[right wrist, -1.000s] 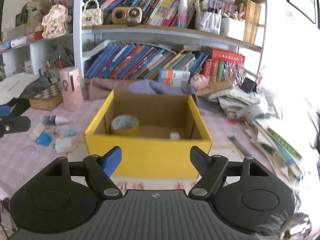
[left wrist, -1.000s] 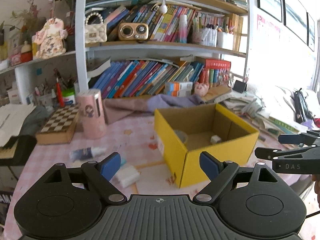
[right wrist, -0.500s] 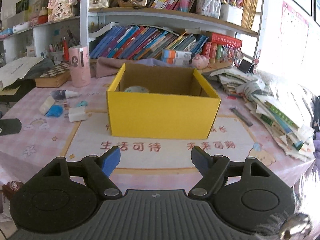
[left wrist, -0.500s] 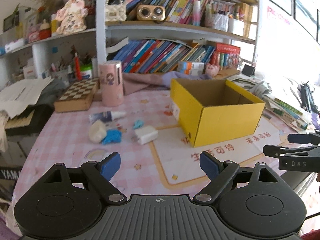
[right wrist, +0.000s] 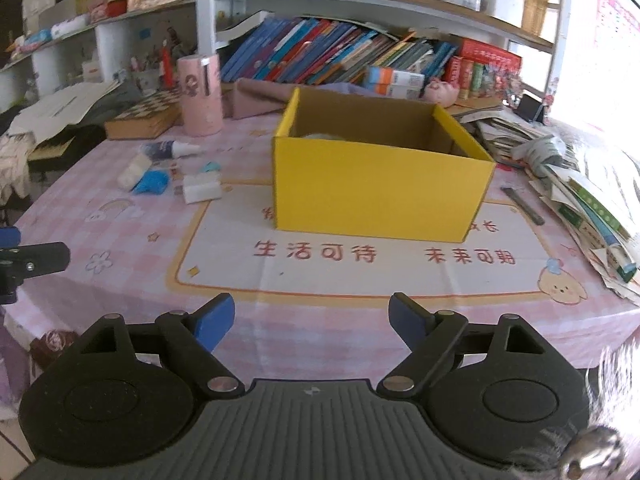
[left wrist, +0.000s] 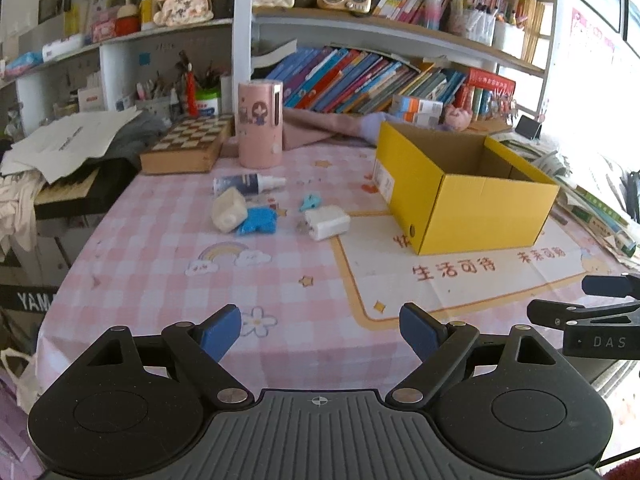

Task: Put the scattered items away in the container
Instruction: 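Withdraw both open tools up out of the yellow box, then move the left tool to the white eraser while the right tool approaches the large white charger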

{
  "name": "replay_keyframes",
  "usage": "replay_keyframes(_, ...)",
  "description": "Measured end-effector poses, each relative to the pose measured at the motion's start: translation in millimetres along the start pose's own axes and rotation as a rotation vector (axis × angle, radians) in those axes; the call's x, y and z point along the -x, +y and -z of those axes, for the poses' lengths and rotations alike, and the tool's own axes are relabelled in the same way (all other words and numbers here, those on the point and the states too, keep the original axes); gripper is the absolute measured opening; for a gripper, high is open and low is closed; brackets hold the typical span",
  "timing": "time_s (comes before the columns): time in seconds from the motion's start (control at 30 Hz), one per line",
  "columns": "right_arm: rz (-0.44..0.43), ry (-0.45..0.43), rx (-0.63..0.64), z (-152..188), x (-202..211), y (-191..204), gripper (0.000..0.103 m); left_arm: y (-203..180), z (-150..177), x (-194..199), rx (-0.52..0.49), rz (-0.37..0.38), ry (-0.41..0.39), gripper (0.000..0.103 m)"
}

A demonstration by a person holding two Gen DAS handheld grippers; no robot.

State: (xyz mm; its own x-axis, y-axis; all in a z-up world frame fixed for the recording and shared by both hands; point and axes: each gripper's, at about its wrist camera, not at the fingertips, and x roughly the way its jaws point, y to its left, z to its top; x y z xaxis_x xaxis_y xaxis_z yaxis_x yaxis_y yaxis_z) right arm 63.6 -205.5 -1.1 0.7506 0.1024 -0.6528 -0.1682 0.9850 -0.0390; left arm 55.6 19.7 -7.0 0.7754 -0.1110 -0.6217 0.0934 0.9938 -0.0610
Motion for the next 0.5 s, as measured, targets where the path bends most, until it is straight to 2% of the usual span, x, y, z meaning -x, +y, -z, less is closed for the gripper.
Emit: replay_keyframes(0.5, -0.045, 0.018, 0.048, -7, -10, 23, 0.085, 18, 1, 0, 0.027, -0.032, 0.001, 0.089)
